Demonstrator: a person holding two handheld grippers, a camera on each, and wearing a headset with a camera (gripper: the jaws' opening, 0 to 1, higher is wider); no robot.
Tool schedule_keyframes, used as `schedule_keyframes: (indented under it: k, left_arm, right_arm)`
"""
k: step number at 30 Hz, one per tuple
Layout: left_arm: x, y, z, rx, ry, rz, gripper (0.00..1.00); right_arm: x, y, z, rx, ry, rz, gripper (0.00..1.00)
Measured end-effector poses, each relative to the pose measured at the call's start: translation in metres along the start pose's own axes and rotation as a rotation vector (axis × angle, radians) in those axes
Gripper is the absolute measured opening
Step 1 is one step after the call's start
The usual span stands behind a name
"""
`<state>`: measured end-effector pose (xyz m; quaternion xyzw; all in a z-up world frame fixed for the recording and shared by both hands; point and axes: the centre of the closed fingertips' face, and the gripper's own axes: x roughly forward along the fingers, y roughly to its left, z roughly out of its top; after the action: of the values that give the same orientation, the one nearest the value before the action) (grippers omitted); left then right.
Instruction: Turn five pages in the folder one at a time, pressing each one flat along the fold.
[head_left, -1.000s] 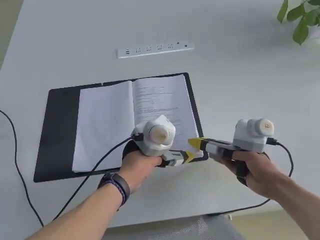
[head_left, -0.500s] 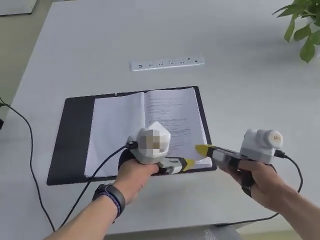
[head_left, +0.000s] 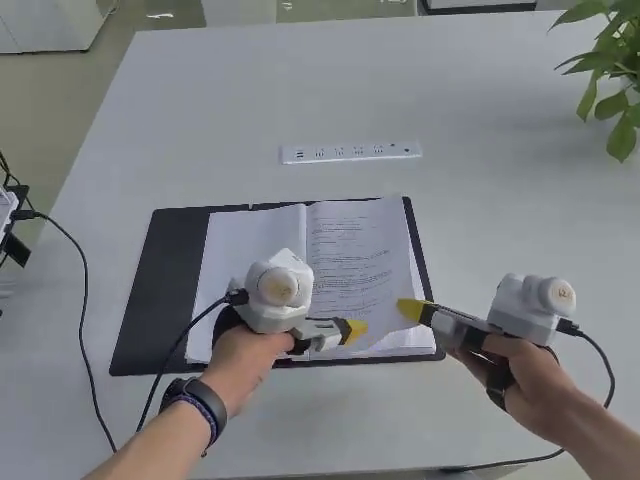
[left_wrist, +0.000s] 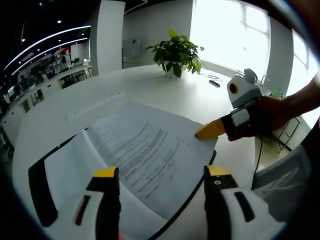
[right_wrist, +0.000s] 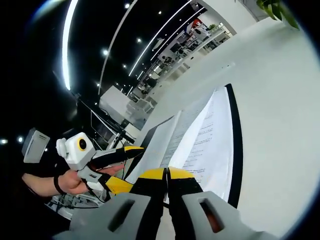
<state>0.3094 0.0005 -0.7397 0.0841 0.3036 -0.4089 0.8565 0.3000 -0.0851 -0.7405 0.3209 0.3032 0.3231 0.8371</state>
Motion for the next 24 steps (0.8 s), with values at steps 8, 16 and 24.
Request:
schedule_keyframes:
  k: [8, 16, 24]
  left_arm:
    - [-0.021, 0.02, -0.006, -0.034, -0.022, 0.039, 0.69]
    - [-0.041, 0.036, -0.013, -0.051, -0.035, 0.068, 0.7]
    - [-0.066, 0.054, -0.026, -0.066, -0.042, 0.107, 0.72]
  right_arm:
    - [0.004, 0.01, 0.004, -0.024, -0.003, 0.006, 0.0]
    - [0.01, 0.026, 0.012, -0.042, -0.017, 0.02, 0.0]
    - [0.023, 0.051, 0.017, -0.088, -0.009, 0.06, 0.0]
